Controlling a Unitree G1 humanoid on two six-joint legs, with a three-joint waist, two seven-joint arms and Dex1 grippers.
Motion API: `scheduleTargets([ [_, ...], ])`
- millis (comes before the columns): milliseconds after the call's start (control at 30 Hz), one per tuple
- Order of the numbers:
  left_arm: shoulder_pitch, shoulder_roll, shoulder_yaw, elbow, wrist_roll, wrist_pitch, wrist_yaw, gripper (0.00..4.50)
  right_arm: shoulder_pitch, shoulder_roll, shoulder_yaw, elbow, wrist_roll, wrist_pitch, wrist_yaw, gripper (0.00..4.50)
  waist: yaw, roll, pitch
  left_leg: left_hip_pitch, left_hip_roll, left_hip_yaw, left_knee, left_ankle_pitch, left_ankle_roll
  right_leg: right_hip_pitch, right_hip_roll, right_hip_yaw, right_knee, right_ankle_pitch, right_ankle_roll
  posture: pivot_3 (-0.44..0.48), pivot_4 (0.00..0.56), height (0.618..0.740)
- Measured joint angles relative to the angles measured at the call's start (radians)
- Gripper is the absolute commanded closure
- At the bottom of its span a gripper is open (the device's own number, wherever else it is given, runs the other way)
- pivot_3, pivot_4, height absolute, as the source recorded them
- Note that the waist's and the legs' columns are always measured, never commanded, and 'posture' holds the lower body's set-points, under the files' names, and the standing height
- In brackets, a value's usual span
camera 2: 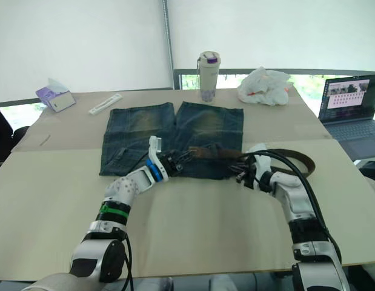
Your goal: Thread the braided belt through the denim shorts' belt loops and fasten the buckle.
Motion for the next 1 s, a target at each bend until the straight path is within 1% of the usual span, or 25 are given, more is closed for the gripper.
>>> scheduleTargets([
  [133, 0.024, 0.034, -0.009, -0.039, 0.019, 0.004, 0.001, 4.50, 0.044, -0.004, -0.055, -0.072, 0.049, 0.084, -0.041, 4.48, 0.009, 0.000, 0.000, 0.000, 0.000, -0.002, 0.000, 0.000, 0.000, 0.000, -0.001, 0.000, 0.000, 0.000, 0.000, 0.000, 0.150, 0.740],
  [233, 0.056, 0.070, -0.011, -0.106, 0.019, 0.019, -0.004, 4.50, 0.092, -0.004, -0.109, -0.146, 0.092, 0.155, -0.087, 4.48, 0.021, 0.000, 0.000, 0.000, 0.000, -0.003, 0.000, 0.000, 0.000, 0.000, -0.001, 0.000, 0.000, 0.000, 0.000, 0.000, 0.150, 0.740],
  [333, 0.122, 0.152, -0.014, -0.191, 0.019, 0.054, -0.025, 4.50, 0.180, -0.004, -0.186, -0.243, 0.147, 0.237, -0.146, 4.48, 0.026, 0.000, 0.000, -0.001, 0.000, -0.004, 0.000, 0.000, 0.000, 0.000, -0.002, 0.000, 0.000, 0.000, 0.000, 0.000, 0.150, 0.740],
  [400, 0.151, 0.193, 0.001, -0.219, 0.016, 0.072, -0.033, 4.50, 0.224, -0.004, -0.242, -0.276, 0.178, 0.279, -0.186, 4.48, 0.029, 0.000, 0.000, -0.001, 0.000, -0.004, 0.000, 0.000, 0.000, 0.000, -0.002, 0.000, 0.000, 0.000, 0.000, 0.000, 0.150, 0.740],
  [467, 0.165, 0.236, 0.019, -0.241, 0.003, 0.090, -0.037, 4.50, 0.261, 0.001, -0.314, -0.328, 0.233, 0.335, -0.232, 4.48, 0.030, 0.000, 0.000, -0.001, 0.000, -0.004, 0.001, 0.000, 0.000, 0.000, -0.002, 0.000, 0.000, 0.000, 0.000, 0.000, 0.150, 0.740],
  [600, 0.169, 0.288, 0.043, -0.257, -0.017, 0.100, -0.055, 4.50, 0.317, 0.001, -0.404, -0.415, 0.317, 0.419, -0.287, 4.48, 0.028, 0.001, 0.000, 0.000, 0.000, -0.004, 0.000, 0.000, 0.000, 0.000, -0.002, 0.000, -0.001, 0.000, 0.000, 0.000, 0.150, 0.740],
  [700, 0.182, 0.312, 0.044, -0.258, -0.026, 0.116, -0.080, 4.50, 0.380, -0.003, -0.426, -0.469, 0.364, 0.464, -0.296, 4.48, 0.026, 0.001, 0.000, 0.000, 0.000, -0.003, 0.000, 0.000, 0.000, 0.000, -0.001, 0.000, -0.001, 0.000, 0.000, 0.000, 0.150, 0.740],
  [800, 0.190, 0.334, 0.048, -0.258, -0.040, 0.122, -0.099, 4.50, 0.414, -0.019, -0.444, -0.482, 0.388, 0.484, -0.297, 4.48, 0.023, 0.001, 0.000, 0.000, 0.000, -0.002, 0.000, 0.000, 0.000, 0.000, -0.001, 0.000, 0.000, 0.000, 0.000, 0.000, 0.150, 0.740],
  [1000, 0.196, 0.412, 0.081, -0.255, -0.074, 0.136, -0.156, 4.50, 0.446, -0.078, -0.483, -0.484, 0.400, 0.480, -0.297, 4.48, 0.021, 0.001, 0.000, 0.000, 0.000, 0.000, 0.000, 0.000, 0.000, 0.000, -0.001, 0.000, -0.001, 0.000, 0.000, 0.000, 0.150, 0.740],
])
